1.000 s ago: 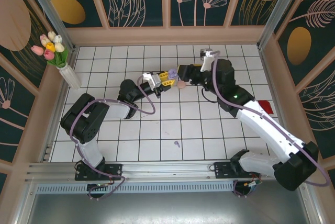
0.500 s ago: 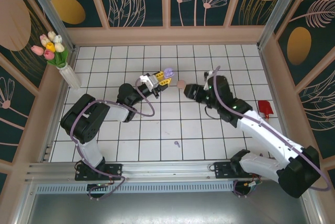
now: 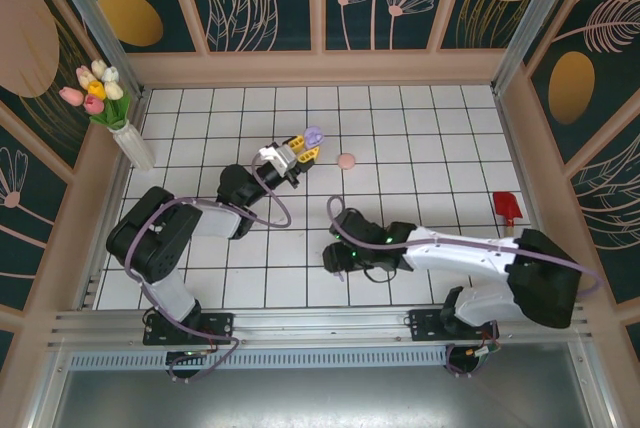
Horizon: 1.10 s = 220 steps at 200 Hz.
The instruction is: Insert the wireless bluetooth earbuds into the charging case
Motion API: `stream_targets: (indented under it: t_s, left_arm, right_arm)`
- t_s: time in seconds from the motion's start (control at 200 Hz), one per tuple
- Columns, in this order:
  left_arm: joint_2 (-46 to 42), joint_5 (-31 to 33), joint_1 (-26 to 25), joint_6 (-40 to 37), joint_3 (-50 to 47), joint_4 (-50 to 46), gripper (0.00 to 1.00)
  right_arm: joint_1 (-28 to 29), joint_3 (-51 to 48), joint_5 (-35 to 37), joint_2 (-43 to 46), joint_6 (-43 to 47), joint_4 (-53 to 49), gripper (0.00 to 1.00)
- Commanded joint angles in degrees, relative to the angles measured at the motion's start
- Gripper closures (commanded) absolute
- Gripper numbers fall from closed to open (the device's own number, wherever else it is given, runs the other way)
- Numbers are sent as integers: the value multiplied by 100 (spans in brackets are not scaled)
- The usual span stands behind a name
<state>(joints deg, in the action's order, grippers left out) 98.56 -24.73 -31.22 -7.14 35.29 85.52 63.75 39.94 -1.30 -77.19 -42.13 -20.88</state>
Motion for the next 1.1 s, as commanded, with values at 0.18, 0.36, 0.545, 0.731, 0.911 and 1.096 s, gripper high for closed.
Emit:
stream_targets:
  t_s: [0.18, 0.36, 0.545, 0.731, 0.911, 1.096]
  left_arm:
    - [-364, 144, 181, -61, -195, 264, 100]
    - [-373, 118, 213, -24, -215, 273, 100]
    - [-355, 118, 231, 9, -207, 286, 100]
    - [-347, 101, 256, 26, -198, 282, 100]
    - [-338, 109, 257, 39, -188, 273, 100]
    - [-336, 95, 257, 73, -176, 264, 100]
  right_arm:
    - [413, 285, 497, -939, 156, -355, 53]
    - [404, 411, 612, -1086, 282, -370, 54]
    - [411, 479, 605, -1216, 377, -432, 59]
    - [474, 520, 724, -1249, 492, -630, 61]
    - [654, 698, 856, -1454, 548, -811, 65]
    - [819, 844, 976, -1665, 539, -965, 66]
